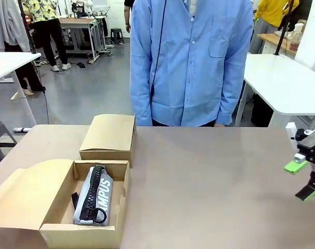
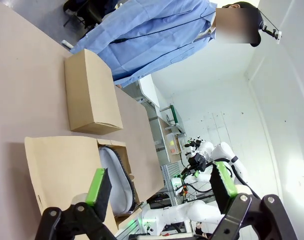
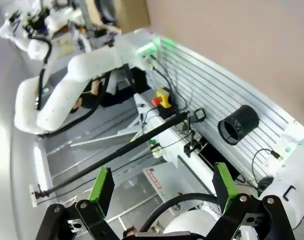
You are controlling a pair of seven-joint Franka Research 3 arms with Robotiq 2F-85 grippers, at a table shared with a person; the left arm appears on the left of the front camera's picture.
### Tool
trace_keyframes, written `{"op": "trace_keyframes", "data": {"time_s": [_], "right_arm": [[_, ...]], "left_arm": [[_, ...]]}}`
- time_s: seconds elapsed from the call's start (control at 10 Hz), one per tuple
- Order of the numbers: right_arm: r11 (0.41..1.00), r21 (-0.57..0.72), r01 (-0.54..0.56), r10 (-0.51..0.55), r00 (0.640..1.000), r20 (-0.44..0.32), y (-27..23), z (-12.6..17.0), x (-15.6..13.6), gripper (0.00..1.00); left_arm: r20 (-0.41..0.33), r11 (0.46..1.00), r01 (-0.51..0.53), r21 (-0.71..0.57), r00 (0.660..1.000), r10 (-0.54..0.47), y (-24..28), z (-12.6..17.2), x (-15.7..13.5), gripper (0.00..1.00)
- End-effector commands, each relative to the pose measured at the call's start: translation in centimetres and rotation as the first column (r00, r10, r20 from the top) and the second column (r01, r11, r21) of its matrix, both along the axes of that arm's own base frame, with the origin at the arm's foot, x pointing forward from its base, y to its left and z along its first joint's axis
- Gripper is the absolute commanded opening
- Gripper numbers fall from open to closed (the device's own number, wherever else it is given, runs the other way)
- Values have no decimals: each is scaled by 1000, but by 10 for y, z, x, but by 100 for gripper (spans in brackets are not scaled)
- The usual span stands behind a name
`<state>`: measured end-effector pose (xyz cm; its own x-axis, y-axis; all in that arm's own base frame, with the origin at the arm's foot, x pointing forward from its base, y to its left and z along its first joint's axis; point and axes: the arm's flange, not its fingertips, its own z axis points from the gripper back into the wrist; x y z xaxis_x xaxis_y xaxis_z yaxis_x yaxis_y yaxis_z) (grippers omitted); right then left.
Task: Place items inside the box.
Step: Pick up a Pencil pouch or Stapler and place it inside the Mailer Box closest to the robot, then close the lid of the Mailer Box closest to the robot.
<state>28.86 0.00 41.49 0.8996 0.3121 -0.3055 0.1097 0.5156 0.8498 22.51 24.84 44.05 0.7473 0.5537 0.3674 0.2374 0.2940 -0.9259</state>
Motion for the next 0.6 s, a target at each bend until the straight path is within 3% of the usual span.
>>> {"op": "trace_keyframes", "data": {"time_s": [0.0, 0.5], "right_arm": [[996, 89, -14, 15, 1000, -10, -18, -1, -11, 100], [996, 89, -14, 15, 1000, -10, -18, -1, -11, 100]], "left_arm": [[31, 1000, -6, -8, 1000, 6, -1, 2, 0, 100], [31, 1000, -6, -8, 1000, 6, -1, 2, 0, 100]]}}
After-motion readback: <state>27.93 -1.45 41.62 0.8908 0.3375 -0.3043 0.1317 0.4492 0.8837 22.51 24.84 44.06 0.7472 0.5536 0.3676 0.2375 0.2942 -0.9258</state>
